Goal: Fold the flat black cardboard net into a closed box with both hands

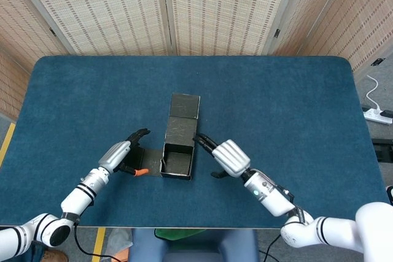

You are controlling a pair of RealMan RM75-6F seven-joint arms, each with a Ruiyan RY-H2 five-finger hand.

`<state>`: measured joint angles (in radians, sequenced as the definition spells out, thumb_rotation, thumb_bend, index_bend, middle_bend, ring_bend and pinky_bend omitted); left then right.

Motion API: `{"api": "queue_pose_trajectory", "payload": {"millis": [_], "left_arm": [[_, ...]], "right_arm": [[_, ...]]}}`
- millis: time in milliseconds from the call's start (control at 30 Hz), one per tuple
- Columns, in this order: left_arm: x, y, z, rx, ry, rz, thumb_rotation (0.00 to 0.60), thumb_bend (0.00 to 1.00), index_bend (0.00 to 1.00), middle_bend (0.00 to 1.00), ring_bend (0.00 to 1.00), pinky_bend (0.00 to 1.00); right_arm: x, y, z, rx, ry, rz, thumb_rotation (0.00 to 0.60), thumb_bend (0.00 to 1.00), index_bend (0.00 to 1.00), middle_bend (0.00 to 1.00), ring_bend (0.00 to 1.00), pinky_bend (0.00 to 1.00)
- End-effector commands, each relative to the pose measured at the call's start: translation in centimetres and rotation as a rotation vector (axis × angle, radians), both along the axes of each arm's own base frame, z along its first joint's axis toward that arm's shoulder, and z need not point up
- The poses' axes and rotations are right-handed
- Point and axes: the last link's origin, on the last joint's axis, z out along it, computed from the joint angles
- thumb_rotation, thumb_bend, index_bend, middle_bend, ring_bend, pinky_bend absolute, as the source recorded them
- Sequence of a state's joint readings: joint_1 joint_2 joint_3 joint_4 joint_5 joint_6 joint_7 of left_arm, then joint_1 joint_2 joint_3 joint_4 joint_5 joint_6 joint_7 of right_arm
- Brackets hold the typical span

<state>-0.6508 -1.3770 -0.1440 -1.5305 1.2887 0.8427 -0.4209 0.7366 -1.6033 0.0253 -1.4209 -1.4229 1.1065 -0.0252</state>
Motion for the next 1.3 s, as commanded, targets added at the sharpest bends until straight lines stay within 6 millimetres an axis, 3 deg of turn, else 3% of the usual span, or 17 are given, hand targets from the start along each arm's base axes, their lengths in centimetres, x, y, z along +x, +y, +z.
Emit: {"api": "queue_pose_trajectory", "payload": {"millis": [33, 200, 467, 867, 1300], "left_arm": [[-0.1, -0.4, 0.8, 0.012, -0.026, 0.009, 0.600, 0.20, 0.04, 0.00, 0.00, 0.21], [-0.1, -0.8, 1.3, 0.013, -0.048, 0.014, 0.600, 0.20, 0.04, 0.00, 0.00, 0.21], [-0.1, -1.2, 1.7, 0.019, -0.075, 0.018, 0.600, 0.20, 0.03, 0.00, 0.00, 0.21], [-0.5, -1.0, 2.1, 0.023, -0.104, 0.033, 0.600, 0.21, 0.03, 0.00, 0.00, 0.21], [-1.0, -1.1, 2.4, 0.023, -0.123, 0.046, 0.600, 0.20, 0.03, 0.00, 0.00, 0.21]], "right_arm": [[-2.5, 2.4, 0.0, 0.133, -0.218, -0.336, 0.600, 0.06, 0.00, 0.05, 0.66, 1.00], [-2.6, 3.1, -1.8, 0.243, -0.331, -0.490, 0.600, 0.02, 0.00, 0.02, 0.66, 1.00], [-0.7, 2.5, -5.1, 0.363, -0.481, -0.637, 0.600, 0.00, 0.00, 0.00, 0.66, 1.00], [2.5, 1.2, -8.8, 0.371, -0.517, -0.661, 0.600, 0.00, 0.00, 0.00, 0.66, 1.00], [4.2, -0.1, -10.1, 0.284, -0.484, -0.633, 0.600, 0.00, 0.00, 0.00, 0.66, 1.00]]}}
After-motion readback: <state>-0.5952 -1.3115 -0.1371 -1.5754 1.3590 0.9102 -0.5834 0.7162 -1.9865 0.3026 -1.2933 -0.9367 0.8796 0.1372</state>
